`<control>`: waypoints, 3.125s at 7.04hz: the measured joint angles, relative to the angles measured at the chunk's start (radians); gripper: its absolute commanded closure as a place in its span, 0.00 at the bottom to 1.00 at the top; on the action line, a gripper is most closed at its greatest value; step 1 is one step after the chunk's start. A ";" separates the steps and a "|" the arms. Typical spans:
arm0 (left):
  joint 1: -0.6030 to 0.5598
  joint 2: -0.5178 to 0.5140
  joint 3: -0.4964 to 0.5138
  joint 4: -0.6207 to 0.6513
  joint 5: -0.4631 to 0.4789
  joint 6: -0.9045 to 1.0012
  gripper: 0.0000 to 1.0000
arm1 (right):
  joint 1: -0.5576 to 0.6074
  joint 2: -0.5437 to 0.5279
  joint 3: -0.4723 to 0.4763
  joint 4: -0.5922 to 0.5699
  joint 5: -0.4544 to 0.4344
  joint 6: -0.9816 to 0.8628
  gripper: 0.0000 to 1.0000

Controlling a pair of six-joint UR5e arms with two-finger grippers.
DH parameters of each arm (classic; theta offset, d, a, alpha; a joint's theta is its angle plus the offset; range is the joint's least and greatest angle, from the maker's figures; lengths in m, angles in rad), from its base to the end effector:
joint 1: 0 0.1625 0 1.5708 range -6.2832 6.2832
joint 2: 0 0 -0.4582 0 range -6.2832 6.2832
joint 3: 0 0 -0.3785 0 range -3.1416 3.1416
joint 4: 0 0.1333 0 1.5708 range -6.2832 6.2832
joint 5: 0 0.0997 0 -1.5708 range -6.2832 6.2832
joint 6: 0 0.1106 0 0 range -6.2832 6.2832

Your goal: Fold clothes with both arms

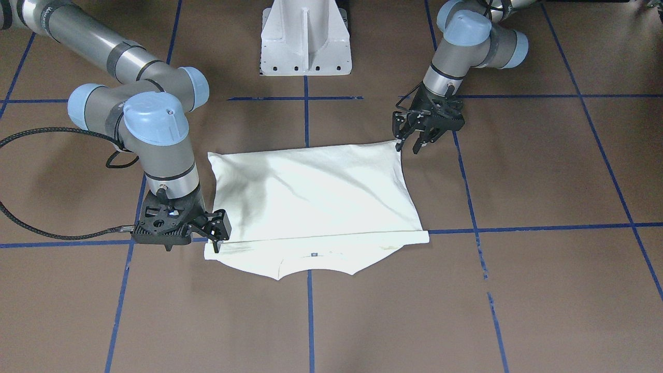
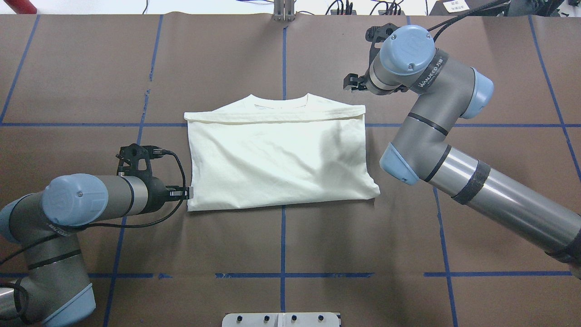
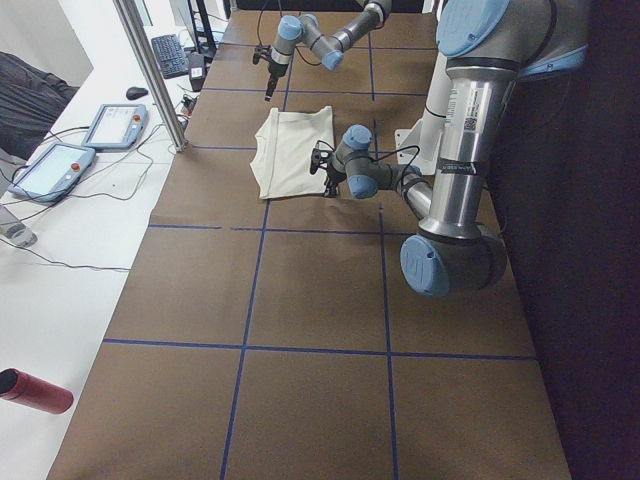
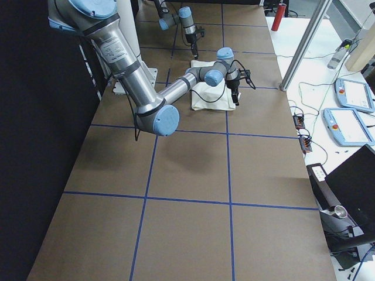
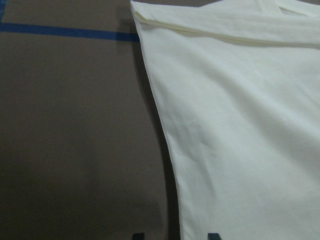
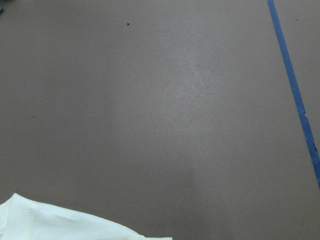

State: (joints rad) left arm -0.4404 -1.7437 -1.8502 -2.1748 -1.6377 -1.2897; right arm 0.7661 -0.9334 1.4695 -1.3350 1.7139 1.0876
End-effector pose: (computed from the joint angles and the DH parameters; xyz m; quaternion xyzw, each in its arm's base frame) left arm 0.4569 -0.3545 0.4160 0.1508 0.4814 -0.0519 0.8619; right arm -0.4560 -0.6018 0.3463 0.1659 -0.3433 0.1036 0.9186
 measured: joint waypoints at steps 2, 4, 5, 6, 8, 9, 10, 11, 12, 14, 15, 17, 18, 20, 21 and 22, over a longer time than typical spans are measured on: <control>0.013 -0.002 0.004 0.000 0.000 -0.003 0.48 | 0.000 -0.003 0.001 0.000 0.000 0.000 0.00; 0.024 -0.006 0.007 0.000 -0.001 -0.003 0.48 | 0.001 -0.007 0.001 0.000 -0.001 0.000 0.00; 0.030 -0.007 0.008 0.000 -0.001 -0.003 0.48 | 0.001 -0.009 0.000 0.000 -0.001 0.000 0.00; 0.037 -0.009 0.010 0.000 -0.001 -0.003 0.48 | 0.001 -0.010 0.000 0.000 -0.002 0.000 0.00; 0.044 -0.010 0.011 0.000 0.000 -0.003 0.55 | 0.001 -0.013 0.000 0.000 -0.002 0.000 0.00; 0.046 -0.010 0.012 0.000 0.000 -0.003 0.62 | 0.001 -0.014 0.000 0.000 -0.002 0.000 0.00; 0.047 -0.010 0.013 0.000 0.001 -0.003 0.62 | 0.001 -0.015 0.000 0.000 -0.002 0.000 0.00; 0.049 -0.010 0.015 0.000 0.001 -0.002 0.62 | 0.000 -0.016 0.000 0.000 -0.002 0.000 0.00; 0.051 -0.010 0.015 0.000 0.001 -0.002 0.62 | 0.001 -0.016 0.000 0.000 -0.002 0.000 0.00; 0.058 -0.011 0.015 0.000 0.001 -0.002 0.88 | 0.001 -0.016 0.000 0.000 -0.002 0.000 0.00; 0.061 -0.012 0.016 0.000 0.001 -0.002 1.00 | 0.001 -0.016 0.000 0.000 -0.003 0.000 0.00; 0.063 -0.009 0.015 0.000 0.002 -0.002 1.00 | 0.000 -0.016 0.000 0.000 -0.004 0.000 0.00; 0.061 -0.005 0.011 0.000 0.004 0.003 1.00 | -0.001 -0.017 0.000 0.000 -0.005 0.001 0.00; 0.021 0.005 0.008 0.003 0.008 0.081 1.00 | -0.001 -0.017 0.001 0.000 -0.004 0.003 0.00; -0.031 0.013 0.016 0.005 0.008 0.164 1.00 | -0.001 -0.018 0.004 0.000 -0.004 0.006 0.00; -0.095 0.018 0.039 0.006 0.006 0.249 1.00 | -0.001 -0.018 0.008 0.000 -0.005 0.010 0.00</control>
State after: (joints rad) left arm -0.5354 -1.7255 -1.8110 -2.1691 -1.6315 -1.0404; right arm 0.7655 -0.9510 1.4772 -1.3346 1.7094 1.0973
